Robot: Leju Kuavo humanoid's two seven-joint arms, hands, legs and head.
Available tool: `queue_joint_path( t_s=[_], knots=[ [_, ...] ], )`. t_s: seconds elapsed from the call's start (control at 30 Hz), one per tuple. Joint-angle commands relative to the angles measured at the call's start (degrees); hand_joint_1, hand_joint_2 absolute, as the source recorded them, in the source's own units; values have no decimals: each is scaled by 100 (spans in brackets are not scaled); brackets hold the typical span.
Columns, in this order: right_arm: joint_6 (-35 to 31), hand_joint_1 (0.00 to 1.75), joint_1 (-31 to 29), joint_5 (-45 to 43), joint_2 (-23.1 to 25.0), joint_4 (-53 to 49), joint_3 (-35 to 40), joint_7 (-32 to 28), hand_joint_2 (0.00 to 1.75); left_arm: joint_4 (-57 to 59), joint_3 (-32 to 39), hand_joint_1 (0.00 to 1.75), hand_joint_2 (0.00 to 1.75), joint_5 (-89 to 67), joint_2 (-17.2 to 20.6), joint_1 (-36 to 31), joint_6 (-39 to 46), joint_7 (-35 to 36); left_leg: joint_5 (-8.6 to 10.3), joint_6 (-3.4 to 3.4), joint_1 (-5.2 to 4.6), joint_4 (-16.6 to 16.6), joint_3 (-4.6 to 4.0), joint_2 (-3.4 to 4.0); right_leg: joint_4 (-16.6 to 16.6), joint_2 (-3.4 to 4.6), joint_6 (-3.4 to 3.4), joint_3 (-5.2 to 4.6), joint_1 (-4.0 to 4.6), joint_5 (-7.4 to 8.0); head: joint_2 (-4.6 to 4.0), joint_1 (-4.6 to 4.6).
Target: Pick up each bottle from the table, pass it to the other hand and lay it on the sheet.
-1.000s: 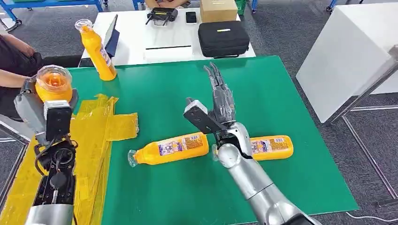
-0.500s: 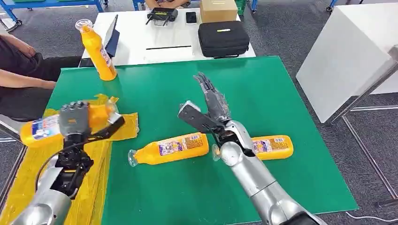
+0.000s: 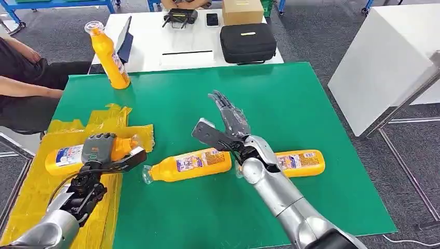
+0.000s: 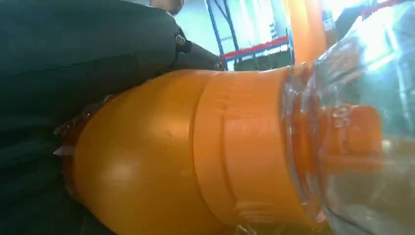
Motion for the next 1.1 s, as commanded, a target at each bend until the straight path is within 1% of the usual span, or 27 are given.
queue_joint_path(
  t_s=[0.03, 0.13, 0.17, 0.23, 0.3, 0.43, 0.47, 0.63, 0.67, 0.73, 0.77, 0.8, 0.83, 0.87, 0.9, 0.93, 0.97, 1.0, 1.03, 1.07, 1.1],
  knots=[
    [81, 0, -391, -5, -119, 682, 336, 67, 175, 648, 8, 0, 0, 203, -19, -185, -331, -23, -12, -9, 2, -4, 40, 10, -2, 1, -10, 36, 4, -10, 0, 0],
    [96, 0, -412, 26, -116, 749, 369, 125, 175, 607, -58, 0, 0, 237, 17, -205, -412, -51, -5, -4, 2, -1, 28, 4, 0, -2, -6, 26, 3, -6, 0, 0],
    [104, 0, -412, 44, -111, 771, 377, 150, 175, 574, -41, 0, 0, 291, 18, -198, -338, -63, -8, -6, 3, -1, 39, 4, 0, -5, -9, 37, 5, -10, 0, 2],
    [117, 0, -406, 56, -99, 813, 384, 174, 175, 548, -89, 0, 0, 314, 32, -201, -284, -116, 0, 0, 0, -4, 28, 4, -2, -5, -5, 27, 1, -4, 0, 2],
    [129, 0, -419, 61, -86, 845, 381, 178, 175, 466, -100, 0, 0, 404, 32, -174, -133, -179, -4, -1, 2, -2, 35, 5, 0, -6, -6, 34, 3, -8, 0, 0],
    [160, 0, -433, 59, -77, 870, 390, 178, 175, 445, -166, 0, 0, 391, 41, -165, -135, -184, 1, 2, 1, -2, 25, 2, 0, -6, -4, 25, 2, -6, 0, 0],
    [160, 0, -433, 59, -77, 870, 390, 178, 175, 445, -166, 0, 0, 391, 41, -165, -135, -184, -8, 0, 3, 1, 36, 4, 2, -7, -6, 37, 5, -13, 0, 2],
    [184, 0, -431, 57, -70, 879, 396, 178, 175, 440, -210, 0, 0, 389, 37, -134, -123, -165, 1, 1, -1, -4, 26, 0, 0, -9, -5, 27, 1, -6, 0, 2],
    [200, 0, -428, 57, -67, 886, 400, 178, 175, 417, -198, 0, 0, 427, 32, -121, -85, -167, -7, -3, 3, 1, 38, 1, 3, -11, -9, 39, 6, -13, 0, 2],
    [329, 0, -419, 77, -53, 959, 450, 216, 175, 359, 36, 0, 0, 863, -22, -104, -178, -394, 4, 2, -1, -3, 21, 0, -1, -7, -4, 22, 1, -3, 0, 0],
    [377, 0, -420, 104, -54, 999, 483, 241, 175, 290, 222, 0, 0, 1149, -60, -106, -254, -558, -1, 0, 0, -2, 29, 2, 1, -8, -6, 29, 2, -7, 0, 2],
    [551, 0, -413, 129, -54, 1072, 544, 321, 175, 142, 575, 0, 0, 1721, -112, -124, -338, -916, -5, -2, 2, 0, 36, 3, 2, -9, -8, 37, 5, -11, 0, 0],
    [771, 0, -407, 151, -59, 1139, 637, 368, 175, -64, 979, 0, 0, 2352, -195, -154, -418, -1271, 1, 0, 3, -1, 26, -2, -1, -12, -6, 28, 5, -6, 0, 2],
    [775, 0, -366, 144, -49, 1137, 649, 359, 175, -189, 914, 0, 0, 2438, -149, -177, -574, -1238, -4, -2, 5, 2, 32, -1, 2, -13, -9, 35, 8, -11, 0, 2],
    [789, 0, -353, 148, -43, 1150, 671, 361, 175, -308, 865, 0, 0, 2469, -125, -171, -659, -1177, 2, 1, 4, 2, 19, -11, 1, -20, -6, 25, 7, -7, 0, 0],
    [846, 0, -353, 199, -60, 1146, 741, 383, 175, -540, 988, 0, 0, 2873, -146, -103, -680, -1342, 3, 1, 5, 2, 19, -8, 0, -15, -5, 22, 7, -4, 0, 0],
    [987, 0, -312, 243, -71, 1111, 830, 407, 175, -922, 1192, 0, 0, 3458, -180, -14, -460, -1669, 2, 0, 5, 2, 21, -9, 0, -18, -6, 25, 8, -6, 0, 2],
    [1050, 0, -194, 295, -90, 982, 935, 406, 175, -1465, 1249, 0, 0, 4122, -161, 118, -381, -1883, -2, -1, 4, 3, 26, -6, 2, -17, -7, 29, 8, -9, 0, 0],
    [1060, 0, -93, 309, -109, 863, 1011, 396, 175, -1896, 1148, 0, 0, 4460, -88, 261, -334, -1941, 1, 1, 5, 1, 20, -4, -1, -13, -5, 23, 7, -5, 0, 0],
    [1032, 0, -32, 326, -134, 773, 1066, 412, 175, -2179, 1031, 0, 0, 4553, -16, 363, -395, -1786, -5, -1, 9, 4, 26, -2, -1, -13, -7, 29, 12, -10, 0, 2],
    [1025, 0, -17, 325, -132, 757, 1075, 423, 175, -2230, 1010, 0, 0, 4566, 1, 386, -405, -1755, 2, 2, 8, 0, 16, 3, -4, -7, -4, 17, 10, -3, 0, 4]
  ],
)
